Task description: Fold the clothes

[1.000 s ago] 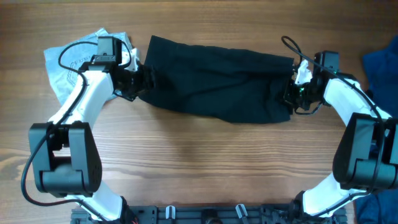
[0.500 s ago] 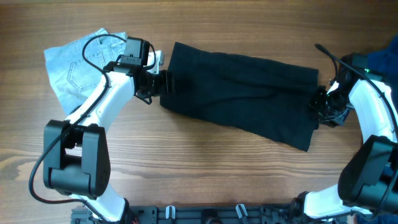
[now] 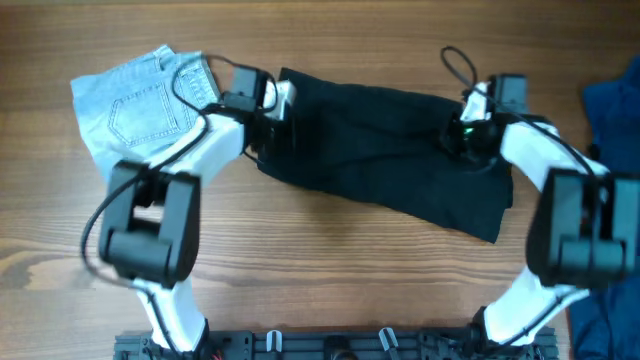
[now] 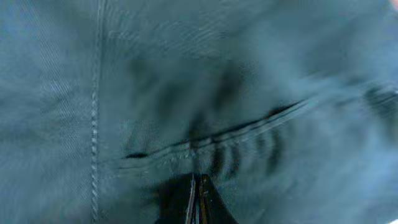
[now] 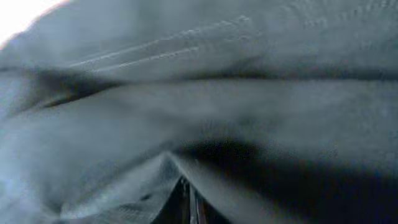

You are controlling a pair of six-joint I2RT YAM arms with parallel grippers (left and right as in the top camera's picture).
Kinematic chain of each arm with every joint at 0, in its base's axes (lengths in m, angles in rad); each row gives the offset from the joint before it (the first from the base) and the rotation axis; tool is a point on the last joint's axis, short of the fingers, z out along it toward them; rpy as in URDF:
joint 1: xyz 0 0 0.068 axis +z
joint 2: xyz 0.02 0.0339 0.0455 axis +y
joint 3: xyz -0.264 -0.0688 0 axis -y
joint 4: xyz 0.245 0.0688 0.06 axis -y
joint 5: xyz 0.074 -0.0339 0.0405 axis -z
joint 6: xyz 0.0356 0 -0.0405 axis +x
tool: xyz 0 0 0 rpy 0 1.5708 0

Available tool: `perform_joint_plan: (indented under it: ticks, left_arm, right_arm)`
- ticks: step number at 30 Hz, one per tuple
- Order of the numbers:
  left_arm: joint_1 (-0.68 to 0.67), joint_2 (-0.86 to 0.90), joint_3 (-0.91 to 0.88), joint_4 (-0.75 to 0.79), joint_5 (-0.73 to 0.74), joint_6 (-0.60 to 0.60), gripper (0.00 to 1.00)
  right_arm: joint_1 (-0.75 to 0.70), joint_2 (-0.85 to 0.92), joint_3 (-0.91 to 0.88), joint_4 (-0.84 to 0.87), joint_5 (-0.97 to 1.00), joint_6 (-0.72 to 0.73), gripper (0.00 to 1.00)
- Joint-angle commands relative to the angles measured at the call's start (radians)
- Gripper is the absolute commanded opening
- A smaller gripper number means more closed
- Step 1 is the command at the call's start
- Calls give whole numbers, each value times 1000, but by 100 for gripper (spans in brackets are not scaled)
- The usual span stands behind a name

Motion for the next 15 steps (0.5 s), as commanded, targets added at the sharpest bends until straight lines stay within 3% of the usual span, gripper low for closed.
perform_joint_plan:
  ticks: [1, 6, 11, 12, 15]
  left_arm:
    - [7, 58, 3, -56, -91, 1, 4]
    - [15, 58, 3, -95, -168, 2, 4]
    - [23, 55, 7, -92, -153, 1, 4]
    - [28, 47, 20, -108, -124, 1, 8]
    - [46, 5, 81, -167, -17, 1, 27]
  right_arm:
    - [-63, 59, -10, 33, 138, 91, 4]
    - [-233, 55, -6, -50, 140, 86, 5]
    - [-350, 48, 3, -198, 85, -15, 16]
    - [-369, 30, 9, -230, -2, -95, 20]
    - [-377, -55, 14, -285, -159, -147, 28]
